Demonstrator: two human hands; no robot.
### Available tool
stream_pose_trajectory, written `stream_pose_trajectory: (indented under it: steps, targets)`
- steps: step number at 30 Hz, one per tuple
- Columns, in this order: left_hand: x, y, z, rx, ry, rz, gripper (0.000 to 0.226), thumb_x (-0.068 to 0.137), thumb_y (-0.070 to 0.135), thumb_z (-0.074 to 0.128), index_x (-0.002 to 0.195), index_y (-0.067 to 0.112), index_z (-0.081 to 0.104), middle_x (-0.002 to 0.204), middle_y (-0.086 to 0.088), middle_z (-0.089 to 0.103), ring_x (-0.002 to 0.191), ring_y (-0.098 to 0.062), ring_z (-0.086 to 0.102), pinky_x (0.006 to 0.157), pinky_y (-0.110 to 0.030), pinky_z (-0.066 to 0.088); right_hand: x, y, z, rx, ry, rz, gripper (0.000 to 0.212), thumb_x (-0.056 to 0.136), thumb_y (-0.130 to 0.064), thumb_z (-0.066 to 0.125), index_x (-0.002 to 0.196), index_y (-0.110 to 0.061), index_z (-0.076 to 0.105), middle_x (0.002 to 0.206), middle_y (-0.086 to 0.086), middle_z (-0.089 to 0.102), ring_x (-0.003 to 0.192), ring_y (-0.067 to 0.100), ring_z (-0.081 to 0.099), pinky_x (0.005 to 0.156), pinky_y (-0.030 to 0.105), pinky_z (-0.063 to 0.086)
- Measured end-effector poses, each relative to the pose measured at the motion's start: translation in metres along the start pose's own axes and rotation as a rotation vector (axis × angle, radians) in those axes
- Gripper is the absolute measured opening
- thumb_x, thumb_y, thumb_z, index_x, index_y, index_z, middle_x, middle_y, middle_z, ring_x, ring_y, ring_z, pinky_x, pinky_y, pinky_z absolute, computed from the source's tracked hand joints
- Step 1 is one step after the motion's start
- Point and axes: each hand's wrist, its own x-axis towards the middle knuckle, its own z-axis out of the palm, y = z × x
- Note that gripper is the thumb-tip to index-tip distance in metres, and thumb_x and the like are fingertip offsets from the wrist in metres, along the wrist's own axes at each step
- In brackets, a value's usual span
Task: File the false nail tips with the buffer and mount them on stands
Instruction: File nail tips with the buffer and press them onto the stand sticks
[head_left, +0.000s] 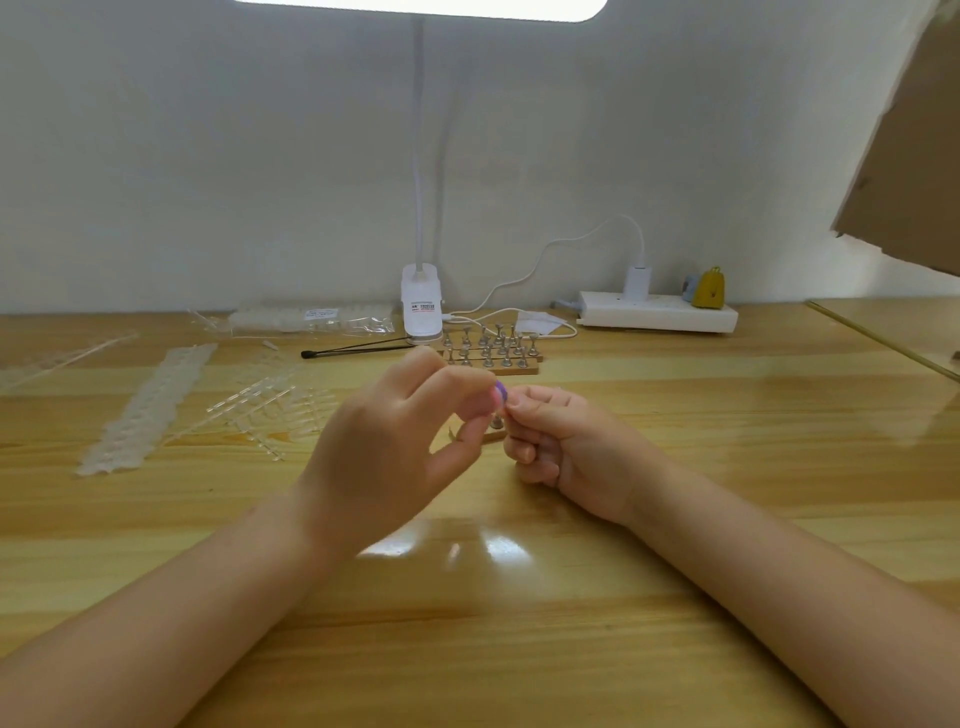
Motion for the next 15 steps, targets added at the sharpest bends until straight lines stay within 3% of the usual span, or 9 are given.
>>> stream_pose_trajectory:
  steps: [3, 7, 10, 12, 15]
  targets:
    - [-0.001, 0.004, 0.006, -0.093, -0.037, -0.024, 0.022, 0.087, 0.012, 0.067, 0.108, 0.014, 0.061, 0.088, -0.004, 0.06, 0.074, -0.019, 0.062, 0.062, -0.037, 0.053, -0.001, 0.0, 0.0, 0.02, 0.005, -0.017, 0.008, 0.085, -0.021, 0.056, 0.087, -0.013, 0.058, 0.058, -0.006, 0.043, 0.052, 0.006, 0.043, 0.046, 0.018, 0.026]
    - [-0.009, -0.008, 0.006, -0.005, -0.083, -0.148, 0.02, 0.085, 0.005, 0.07, 0.104, 0.008, 0.068, 0.089, -0.003, 0.063, 0.076, -0.018, 0.064, 0.063, -0.039, 0.055, -0.001, -0.001, 0.001, 0.073, 0.033, -0.026, 0.01, 0.083, -0.022, 0.056, 0.086, -0.012, 0.058, 0.057, -0.007, 0.044, 0.05, 0.006, 0.043, 0.042, 0.016, 0.027]
    - [-0.003, -0.003, 0.007, -0.143, 0.014, -0.148, 0.024, 0.089, 0.007, 0.067, 0.112, 0.005, 0.064, 0.1, -0.003, 0.065, 0.089, -0.011, 0.065, 0.079, -0.027, 0.055, -0.001, 0.0, 0.002, 0.054, 0.042, -0.035, 0.011, 0.082, -0.023, 0.057, 0.087, -0.013, 0.058, 0.056, -0.008, 0.046, 0.05, 0.006, 0.043, 0.043, 0.016, 0.026]
    - [-0.002, 0.001, 0.008, -0.172, -0.03, -0.108, 0.025, 0.09, 0.007, 0.064, 0.115, 0.004, 0.062, 0.103, -0.004, 0.065, 0.091, -0.01, 0.064, 0.082, -0.024, 0.053, -0.001, 0.0, 0.001, 0.062, 0.036, -0.037, 0.009, 0.083, -0.023, 0.057, 0.087, -0.014, 0.057, 0.057, -0.007, 0.047, 0.051, 0.006, 0.043, 0.043, 0.016, 0.027]
    - [-0.008, -0.002, 0.008, -0.115, -0.153, -0.165, 0.024, 0.091, 0.004, 0.061, 0.115, 0.006, 0.064, 0.102, -0.004, 0.064, 0.089, -0.013, 0.062, 0.078, -0.035, 0.054, -0.002, 0.0, 0.001, 0.077, 0.041, -0.038, 0.008, 0.083, -0.023, 0.056, 0.084, -0.015, 0.057, 0.056, -0.008, 0.047, 0.051, 0.006, 0.042, 0.043, 0.016, 0.025]
